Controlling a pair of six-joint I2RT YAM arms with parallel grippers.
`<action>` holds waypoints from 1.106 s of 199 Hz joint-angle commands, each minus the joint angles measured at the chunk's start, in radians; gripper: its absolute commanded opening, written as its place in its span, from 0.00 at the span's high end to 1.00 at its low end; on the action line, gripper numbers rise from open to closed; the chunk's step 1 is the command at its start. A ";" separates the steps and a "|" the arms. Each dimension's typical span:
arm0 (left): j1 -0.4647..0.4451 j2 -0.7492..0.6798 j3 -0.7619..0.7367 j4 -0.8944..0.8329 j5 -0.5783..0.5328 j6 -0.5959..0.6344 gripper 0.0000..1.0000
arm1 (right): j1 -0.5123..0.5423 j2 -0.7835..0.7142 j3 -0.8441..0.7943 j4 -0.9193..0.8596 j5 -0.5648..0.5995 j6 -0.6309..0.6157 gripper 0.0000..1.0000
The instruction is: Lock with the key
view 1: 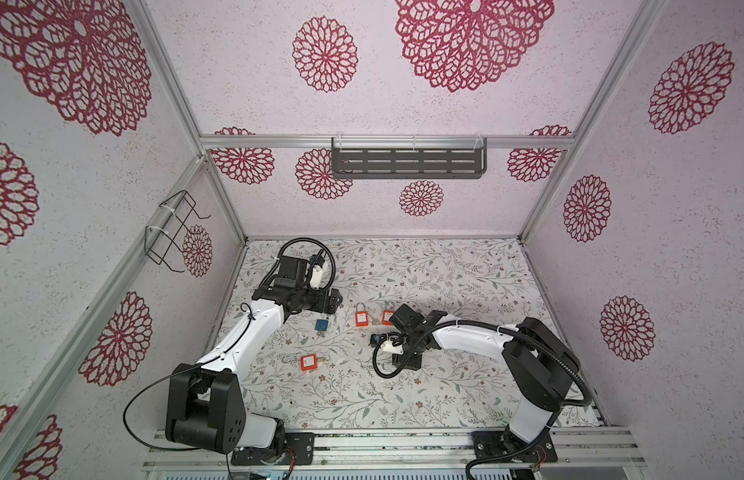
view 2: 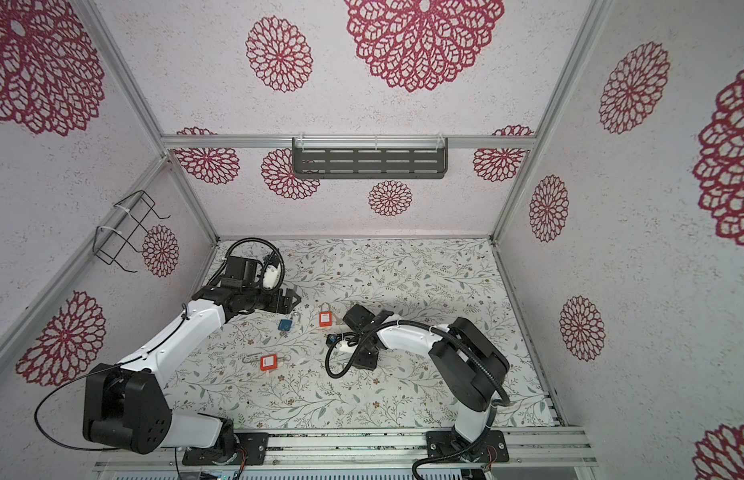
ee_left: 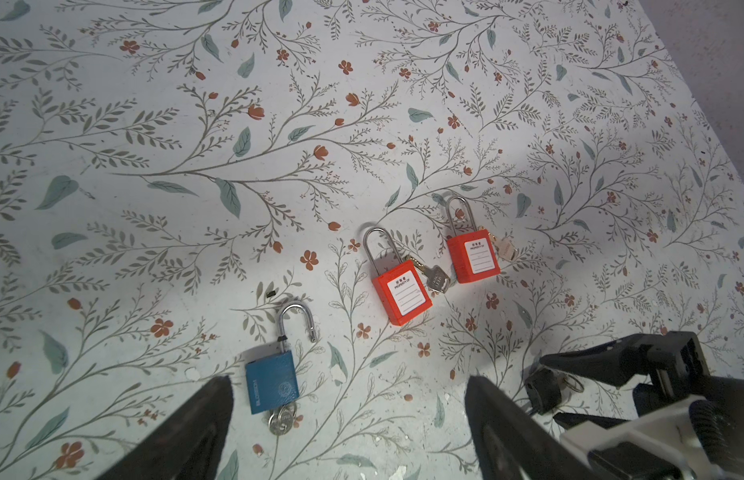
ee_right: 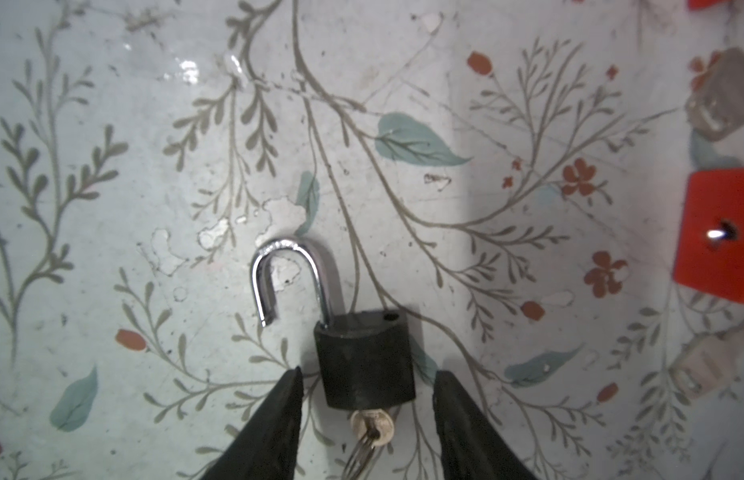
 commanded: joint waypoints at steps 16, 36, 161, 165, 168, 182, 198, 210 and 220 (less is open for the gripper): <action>0.000 -0.003 0.002 0.025 0.014 0.000 0.08 | -0.005 0.027 0.055 -0.033 -0.019 -0.037 0.46; 0.001 -0.006 -0.001 0.025 0.012 0.002 0.08 | -0.006 0.046 0.072 -0.058 -0.035 -0.051 0.47; 0.000 -0.015 -0.006 0.019 0.042 -0.003 0.10 | -0.004 0.057 0.075 -0.090 -0.015 -0.037 0.68; 0.000 -0.016 -0.006 0.019 0.049 -0.002 0.11 | -0.003 0.049 0.076 -0.088 -0.017 -0.038 0.69; 0.000 -0.016 -0.006 0.019 0.054 -0.002 0.11 | -0.003 0.041 0.076 -0.086 -0.015 -0.037 0.70; 0.000 -0.024 -0.009 0.021 0.082 0.000 0.13 | -0.003 0.006 0.080 -0.076 -0.005 -0.040 0.73; 0.000 -0.037 -0.016 0.031 0.124 0.001 0.16 | -0.005 -0.039 0.081 -0.063 0.008 -0.049 0.74; 0.000 -0.047 -0.026 0.045 0.153 0.001 0.19 | -0.007 -0.071 0.078 -0.054 0.017 -0.056 0.75; -0.001 -0.057 -0.033 0.054 0.181 -0.002 0.21 | -0.009 -0.092 0.075 -0.049 0.026 -0.061 0.76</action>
